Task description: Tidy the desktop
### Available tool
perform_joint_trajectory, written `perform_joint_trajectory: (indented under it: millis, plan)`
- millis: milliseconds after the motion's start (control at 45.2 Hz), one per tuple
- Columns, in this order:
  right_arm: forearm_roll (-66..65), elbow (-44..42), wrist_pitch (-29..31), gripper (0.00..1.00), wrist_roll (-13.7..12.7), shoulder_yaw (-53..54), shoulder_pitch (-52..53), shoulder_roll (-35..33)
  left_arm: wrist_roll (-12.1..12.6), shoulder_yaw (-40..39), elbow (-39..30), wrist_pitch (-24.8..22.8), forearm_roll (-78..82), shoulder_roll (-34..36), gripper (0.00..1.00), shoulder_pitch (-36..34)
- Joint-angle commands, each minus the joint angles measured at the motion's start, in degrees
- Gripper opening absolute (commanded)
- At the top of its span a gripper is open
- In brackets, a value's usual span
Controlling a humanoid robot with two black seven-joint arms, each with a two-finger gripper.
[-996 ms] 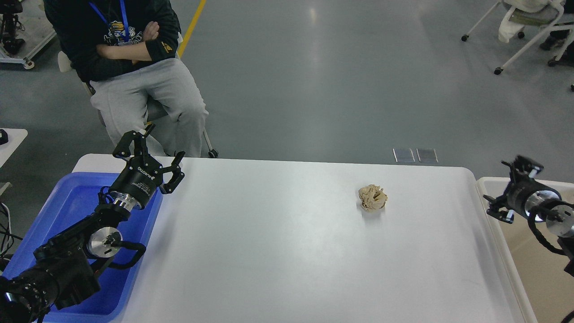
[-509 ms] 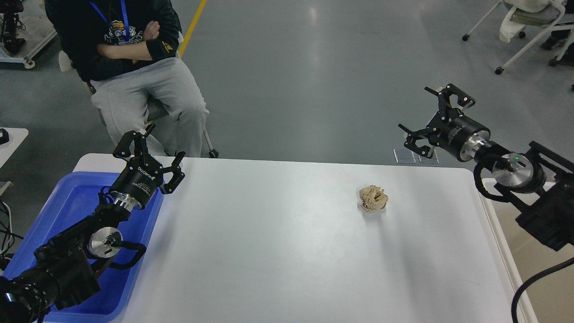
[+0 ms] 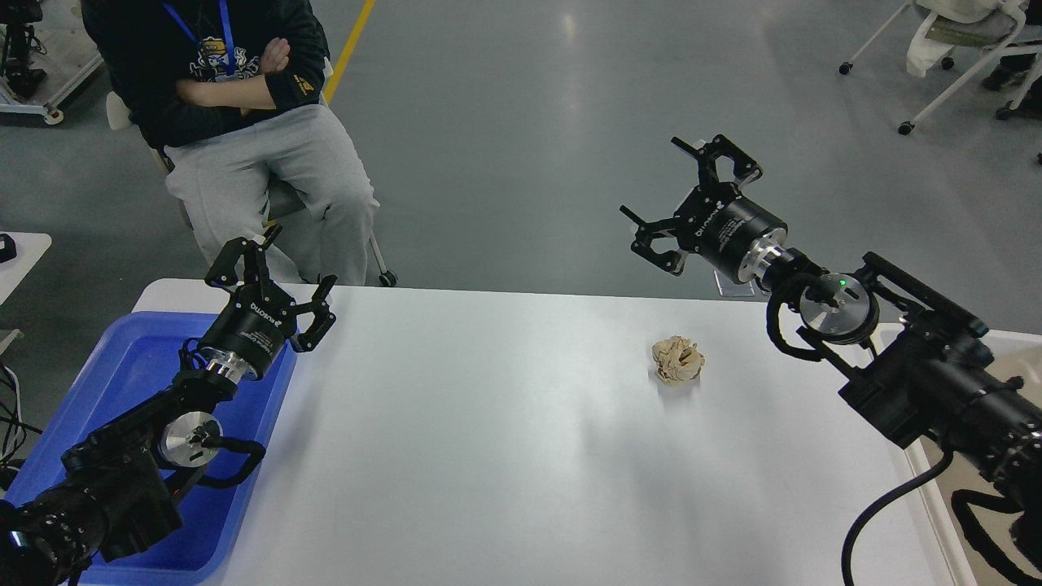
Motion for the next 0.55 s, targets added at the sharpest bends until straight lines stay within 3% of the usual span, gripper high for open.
perform_joint_trajectory:
  millis: [0, 531]
  plan:
    - [-0.14, 0.15, 0.99, 1.00, 0.01, -0.19, -3.99, 5.18, 0.00, 0.00, 0.00, 0.00, 0.00, 0.00, 1.00, 0.00]
    - [-1.02, -0.82, 1.07, 1.00, 0.27, 0.61, -10.94, 8.79, 0.00, 0.00, 0.00, 0.00, 0.00, 0.00, 1.00, 0.00]
